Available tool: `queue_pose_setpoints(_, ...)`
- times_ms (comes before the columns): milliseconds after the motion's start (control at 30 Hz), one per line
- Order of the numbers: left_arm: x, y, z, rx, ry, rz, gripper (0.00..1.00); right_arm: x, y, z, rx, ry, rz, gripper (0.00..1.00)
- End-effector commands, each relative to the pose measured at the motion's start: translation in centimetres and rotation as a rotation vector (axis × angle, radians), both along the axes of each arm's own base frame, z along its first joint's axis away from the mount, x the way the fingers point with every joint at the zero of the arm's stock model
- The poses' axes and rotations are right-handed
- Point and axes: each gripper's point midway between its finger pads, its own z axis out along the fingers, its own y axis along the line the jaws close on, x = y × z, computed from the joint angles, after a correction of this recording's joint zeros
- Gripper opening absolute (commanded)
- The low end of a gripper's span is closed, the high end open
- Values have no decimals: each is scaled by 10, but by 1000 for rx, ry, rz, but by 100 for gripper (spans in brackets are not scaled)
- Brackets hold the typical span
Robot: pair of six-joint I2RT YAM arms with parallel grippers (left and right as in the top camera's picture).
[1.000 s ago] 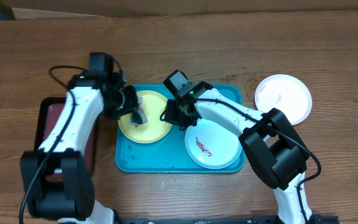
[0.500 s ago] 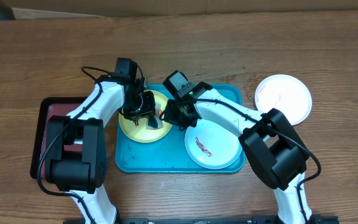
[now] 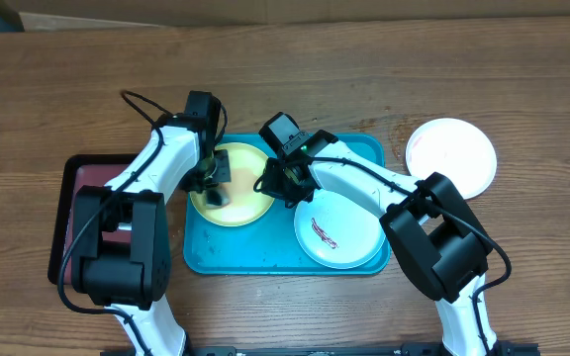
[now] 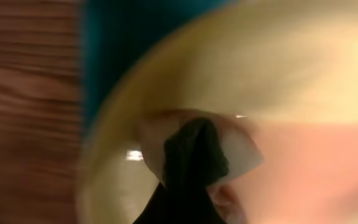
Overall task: Clean dirty plates on tray and stack at the side
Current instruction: 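Scrub the yellow plate with the sponge while the right gripper holds it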
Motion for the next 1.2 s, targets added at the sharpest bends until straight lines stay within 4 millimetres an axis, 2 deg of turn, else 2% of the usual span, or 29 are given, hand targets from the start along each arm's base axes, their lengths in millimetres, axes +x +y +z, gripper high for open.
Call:
queue_pose_setpoints(0, -10, 57, -8, 299, 43, 47, 4, -6, -12, -18, -69, 9, -4, 4)
queue_pose_setpoints(133, 7, 50, 10, 268, 11, 50, 4, -5, -14, -18, -77, 4, -6, 4)
queue_pose_setpoints(233, 23, 35, 28, 190, -31, 43, 4, -5, -14, -18, -77, 3, -6, 4)
queue_pose_setpoints(300, 35, 8, 35, 38, -53, -8, 4, -5, -14, -18, -77, 3, -6, 4)
queue_pose_setpoints(333, 41, -20, 39, -117, -63, -76, 4, -5, -14, -18, -76, 2, -6, 4)
queue_pose_setpoints(400, 45, -58, 44, -329, -83, -164, 4, -4, -13, -18, -75, 1, -6, 4)
queue_pose_setpoints(433, 47, -70, 47, -397, -94, -179, 4, -4, -13, -18, -74, 0, -6, 4)
queue_pose_setpoints(567, 45, -80, 38, -445, -81, -121, 4, -4, -13, -18, -74, 0, -6, 4)
queue_pose_setpoints(700, 33, -78, 17, -420, -31, -107, 4, -4, -13, -18, -74, 0, -6, 4)
queue_pose_setpoints(767, 27, -69, 6, -372, -7, -96, 4, -4, -13, -18, -74, 0, -6, 4)
queue_pose_setpoints(1000, 17, -25, -12, -160, 19, -43, 4, -4, -13, -18, -74, 0, -6, 4)
queue_pose_setpoints(1167, 11, 32, -5, 168, 28, 15, 4, -6, -15, -19, -81, 4, -2, 4)
